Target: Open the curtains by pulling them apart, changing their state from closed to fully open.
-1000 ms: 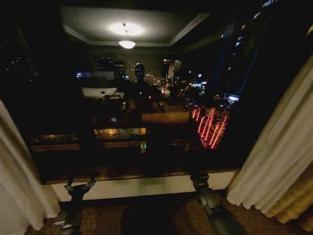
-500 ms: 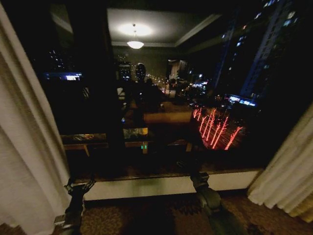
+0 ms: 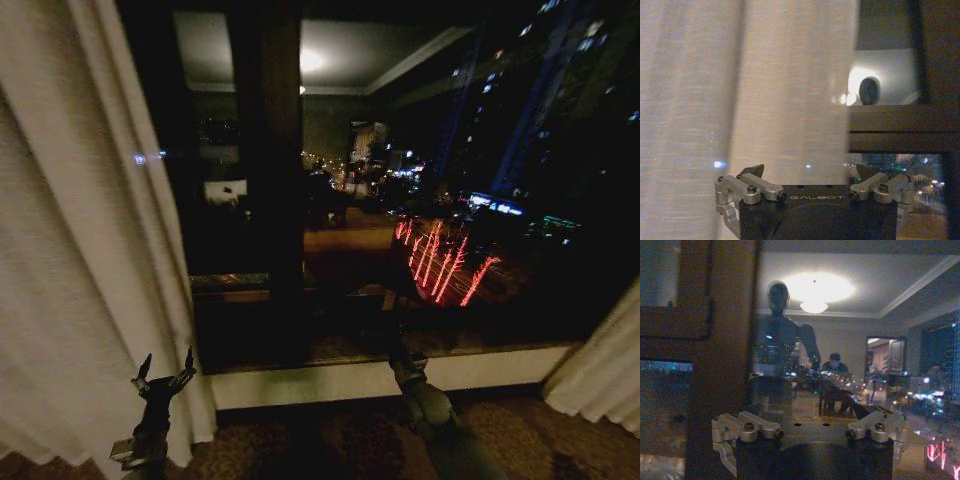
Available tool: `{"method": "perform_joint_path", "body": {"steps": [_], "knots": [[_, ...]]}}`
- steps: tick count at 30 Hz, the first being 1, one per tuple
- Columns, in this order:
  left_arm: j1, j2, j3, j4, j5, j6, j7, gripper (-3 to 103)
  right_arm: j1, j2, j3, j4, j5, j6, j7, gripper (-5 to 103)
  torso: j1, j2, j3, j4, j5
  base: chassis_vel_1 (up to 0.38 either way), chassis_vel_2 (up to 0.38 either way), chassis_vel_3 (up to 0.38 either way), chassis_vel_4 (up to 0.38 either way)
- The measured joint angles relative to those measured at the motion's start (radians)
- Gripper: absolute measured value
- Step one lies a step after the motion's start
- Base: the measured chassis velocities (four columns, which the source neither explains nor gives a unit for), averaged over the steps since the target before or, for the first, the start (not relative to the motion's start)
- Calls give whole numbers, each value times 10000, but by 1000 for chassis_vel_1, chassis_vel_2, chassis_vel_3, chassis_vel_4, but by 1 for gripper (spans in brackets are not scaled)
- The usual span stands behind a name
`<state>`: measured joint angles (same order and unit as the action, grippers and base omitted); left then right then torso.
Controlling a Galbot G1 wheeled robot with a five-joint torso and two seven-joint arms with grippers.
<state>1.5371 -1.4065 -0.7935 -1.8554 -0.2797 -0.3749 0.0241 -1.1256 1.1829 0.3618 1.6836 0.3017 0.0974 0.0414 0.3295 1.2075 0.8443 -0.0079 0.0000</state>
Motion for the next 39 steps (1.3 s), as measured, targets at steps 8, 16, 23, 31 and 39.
{"method": "perform_joint_path", "body": {"steps": [8, 16, 23, 31, 39], "knots": [[-1, 3, -6, 1, 0, 0, -3, 100, 0, 1, -1, 1, 0, 0, -1, 100, 2, 0, 0, 1, -2, 127, 140, -111, -147], [0, -3, 4, 0, 0, 0, 0, 100, 0, -6, 5, 0, 0, 0, 1, 100, 0, -1, 0, -4, 0, -40, -49, 34, 39], [0, 0, 1, 0, 0, 0, 0, 100, 0, -2, 2, 0, 0, 0, 0, 100, 0, 0, 0, -1, -3, -22, -37, 40, 34], [0, 0, 1, 0, 0, 1, 0, 100, 0, -2, 2, 0, 0, 0, 0, 100, 0, 0, 0, -2, 0, 0, 0, 0, 0], [0, 0, -1, 1, 0, 1, 0, 100, 0, -2, 1, 0, 0, 0, 0, 100, -1, 0, 0, -2, -2, -3, 3, 7, -3]]}}
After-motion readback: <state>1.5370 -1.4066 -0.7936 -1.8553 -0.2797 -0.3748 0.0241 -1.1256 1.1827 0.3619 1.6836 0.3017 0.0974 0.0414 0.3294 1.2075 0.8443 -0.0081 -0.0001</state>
